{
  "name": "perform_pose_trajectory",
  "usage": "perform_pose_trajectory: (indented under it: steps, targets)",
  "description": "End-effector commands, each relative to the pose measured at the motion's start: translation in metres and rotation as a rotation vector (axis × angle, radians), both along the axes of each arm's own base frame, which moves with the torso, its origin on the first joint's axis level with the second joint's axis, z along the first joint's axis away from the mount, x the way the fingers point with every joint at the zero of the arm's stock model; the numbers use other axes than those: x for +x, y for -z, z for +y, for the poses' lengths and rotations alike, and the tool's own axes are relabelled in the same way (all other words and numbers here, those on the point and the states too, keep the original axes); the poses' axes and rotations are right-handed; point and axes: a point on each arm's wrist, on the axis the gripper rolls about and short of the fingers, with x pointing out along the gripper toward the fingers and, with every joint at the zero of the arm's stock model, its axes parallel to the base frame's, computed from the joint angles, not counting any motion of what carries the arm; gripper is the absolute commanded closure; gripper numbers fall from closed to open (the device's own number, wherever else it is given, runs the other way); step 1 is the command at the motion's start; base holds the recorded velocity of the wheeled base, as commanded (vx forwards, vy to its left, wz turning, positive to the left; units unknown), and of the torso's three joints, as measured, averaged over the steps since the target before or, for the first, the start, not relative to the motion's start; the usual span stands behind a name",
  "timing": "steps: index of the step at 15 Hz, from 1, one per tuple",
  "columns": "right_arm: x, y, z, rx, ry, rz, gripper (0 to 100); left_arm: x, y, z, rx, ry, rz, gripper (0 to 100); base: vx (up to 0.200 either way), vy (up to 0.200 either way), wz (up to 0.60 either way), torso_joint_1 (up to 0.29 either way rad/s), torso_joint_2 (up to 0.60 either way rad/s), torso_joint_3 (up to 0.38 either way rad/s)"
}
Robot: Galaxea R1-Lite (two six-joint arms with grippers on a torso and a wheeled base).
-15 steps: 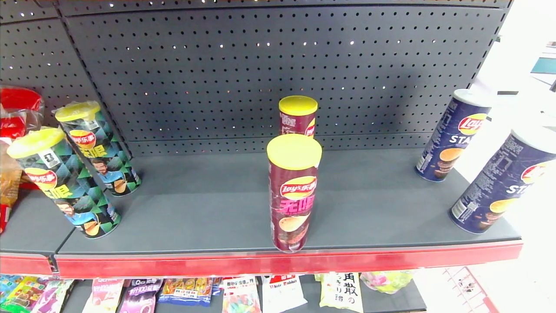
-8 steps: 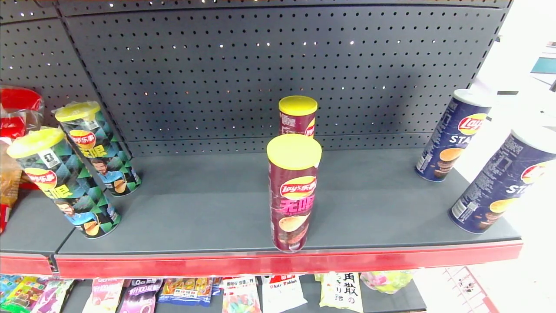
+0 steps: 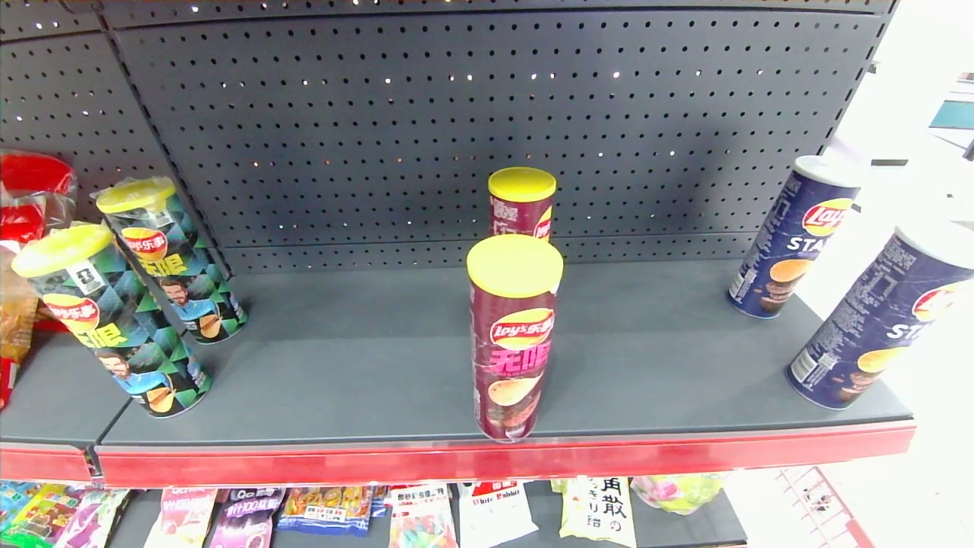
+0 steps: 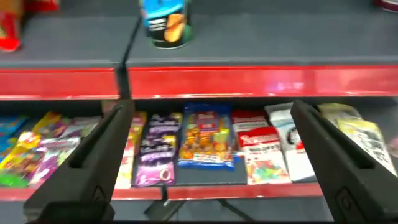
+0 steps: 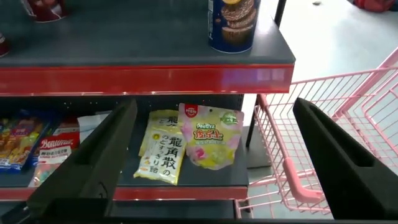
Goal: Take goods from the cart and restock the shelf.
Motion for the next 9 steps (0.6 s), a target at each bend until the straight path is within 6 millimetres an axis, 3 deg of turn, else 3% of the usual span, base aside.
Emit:
perform_pose_trajectory:
  steps: [1,9]
  targets:
    - [-0.0001,0.0001,0.0,-0.003,0.0,-0.001,0,-0.0028,0.0004,0.0017,0.007,0.1,-0.035,0,0.0,0.0,0.0,0.0,0.0,0.0]
    - [-0.0001,0.0001,0.0,0.003,0.0,-0.001,0,-0.0065,0.0015,0.0029,0.007,-0.006,-0.085,0,0.0,0.0,0.0,0.0,0.0,0.0]
